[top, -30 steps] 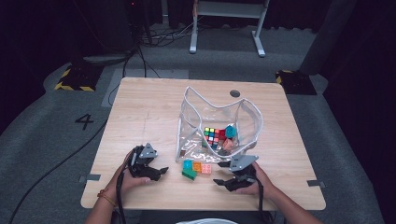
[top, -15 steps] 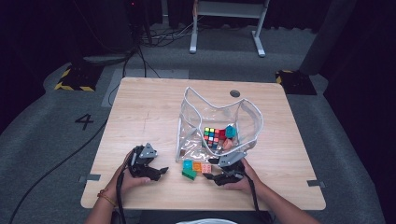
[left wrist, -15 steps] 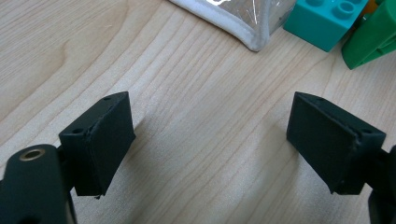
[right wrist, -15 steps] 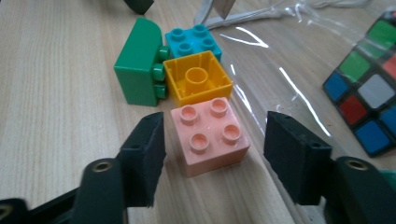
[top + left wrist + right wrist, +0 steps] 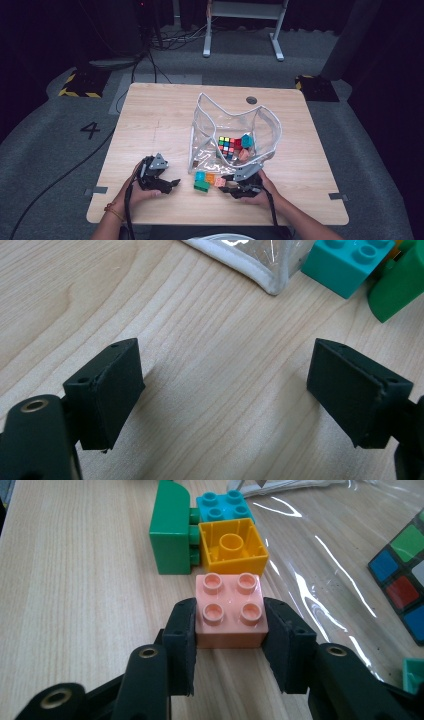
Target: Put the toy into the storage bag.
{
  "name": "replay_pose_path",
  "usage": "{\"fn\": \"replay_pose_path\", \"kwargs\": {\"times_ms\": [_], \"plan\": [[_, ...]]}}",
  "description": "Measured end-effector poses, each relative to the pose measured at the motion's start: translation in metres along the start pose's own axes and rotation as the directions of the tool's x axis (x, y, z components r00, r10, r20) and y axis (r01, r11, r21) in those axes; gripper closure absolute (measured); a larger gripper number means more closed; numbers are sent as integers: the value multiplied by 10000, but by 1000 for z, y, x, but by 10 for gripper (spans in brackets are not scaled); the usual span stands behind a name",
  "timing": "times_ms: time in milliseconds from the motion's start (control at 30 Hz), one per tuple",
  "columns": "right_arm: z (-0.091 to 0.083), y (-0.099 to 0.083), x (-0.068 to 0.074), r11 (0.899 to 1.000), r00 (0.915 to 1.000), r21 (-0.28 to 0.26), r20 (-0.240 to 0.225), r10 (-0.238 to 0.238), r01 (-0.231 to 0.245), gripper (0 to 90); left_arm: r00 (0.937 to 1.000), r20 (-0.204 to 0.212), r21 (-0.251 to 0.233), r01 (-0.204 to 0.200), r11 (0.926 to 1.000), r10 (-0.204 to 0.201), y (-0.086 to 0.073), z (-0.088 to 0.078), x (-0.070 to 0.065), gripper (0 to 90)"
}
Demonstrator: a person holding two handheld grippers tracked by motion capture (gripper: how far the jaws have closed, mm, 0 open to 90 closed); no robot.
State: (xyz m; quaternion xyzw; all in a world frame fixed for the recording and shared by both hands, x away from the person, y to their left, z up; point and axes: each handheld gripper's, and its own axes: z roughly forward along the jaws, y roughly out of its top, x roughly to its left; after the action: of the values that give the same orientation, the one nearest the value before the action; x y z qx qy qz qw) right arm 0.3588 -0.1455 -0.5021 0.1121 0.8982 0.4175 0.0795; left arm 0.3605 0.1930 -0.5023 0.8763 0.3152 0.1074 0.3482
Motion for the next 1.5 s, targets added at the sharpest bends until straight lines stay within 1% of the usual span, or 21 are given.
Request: {"fn": "replay_pose_path", "kwargs": {"times_ms": [33,133,167,400,433,467,500,633,700,733,833,900,933,967,1000,1100,1267,1300,1400,1467,1500], "plan": [[-4,0,0,9996,9995,37,47,-298,298,592,10000,0,2,-1,10000,1,0,0,0,150],[-9,-1,1,9993,9994,-124,-22,-341,340,593,10000,1,1,-3,10000,3,0,0,0,151],[-16,-1,3,9998,9999,162,-48,113,-112,593,10000,-1,2,-4,10000,4,0,0,0,151],[-40,-3,3,9998,9999,-196,86,106,-104,593,10000,-15,-8,6,10000,-6,0,0,0,150],[-50,-7,2,9999,9999,-171,153,28,-25,593,10000,-26,-9,22,10000,-22,0,0,0,151],[-50,-7,2,9999,9999,-171,153,28,-25,593,10000,-26,-9,22,10000,-22,0,0,0,150],[-54,-9,0,9992,9994,-244,176,-309,313,593,10000,-25,-8,28,10000,-28,0,0,0,150],[-81,-25,-5,9999,9983,-146,586,10,-2,594,10000,-19,-9,31,10000,-31,0,0,0,151],[-86,-28,-6,9998,9978,-145,645,174,-165,594,10000,-17,-9,30,10000,-30,0,0,0,151],[-96,-34,-9,9990,9951,-187,885,429,-414,594,10000,-20,-9,33,10000,-33,0,0,0,151],[-106,-41,-12,9980,9919,-197,1104,627,-609,594,10000,-27,-18,36,10000,-36,0,0,-1,150],[-120,-52,-17,9947,9836,-289,1488,1015,-983,594,10000,-23,-7,33,10000,-33,0,0,-1,150],[-120,-52,-17,9947,9836,-289,1488,1015,-983,594,10000,-23,-7,33,10000,-33,0,0,-1,151],[-129,-59,-21,9924,9758,-330,1810,1227,-1187,594,10000,-32,-18,38,10000,-38,0,0,-1,151],[-129,-59,-21,9924,9758,-330,1810,1227,-1187,594,10000,-32,-18,38,10000,-38,0,0,-1,151],[-145,-67,-29,9863,9573,-669,2390,1626,-1508,594,10000,-21,-11,39,10000,-39,0,0,-1,151],[-169,-74,-47,9761,9369,-1189,2804,2086,-1818,594,10000,-20,-11,40,10000,-40,0,0,0,150],[-177,-73,-57,9725,9294,-1346,2948,2223,-1899,594,10000,-20,-12,40,10000,-40,0,0,0,150],[-181,-72,-63,9719,9210,-1360,3170,2264,-1921,594,10000,-18,-13,43,10000,-43,0,0,-1,150],[-185,-68,-70,9702,9192,-1423,3180,2323,-1960,594,10000,-18,-11,40,10000,-40,0,0,0,150],[-187,-64,-73,9738,9172,-1300,3323,2199,-1864,594,10000,-16,-13,46,10000,-46,0,0,0,150]]}}
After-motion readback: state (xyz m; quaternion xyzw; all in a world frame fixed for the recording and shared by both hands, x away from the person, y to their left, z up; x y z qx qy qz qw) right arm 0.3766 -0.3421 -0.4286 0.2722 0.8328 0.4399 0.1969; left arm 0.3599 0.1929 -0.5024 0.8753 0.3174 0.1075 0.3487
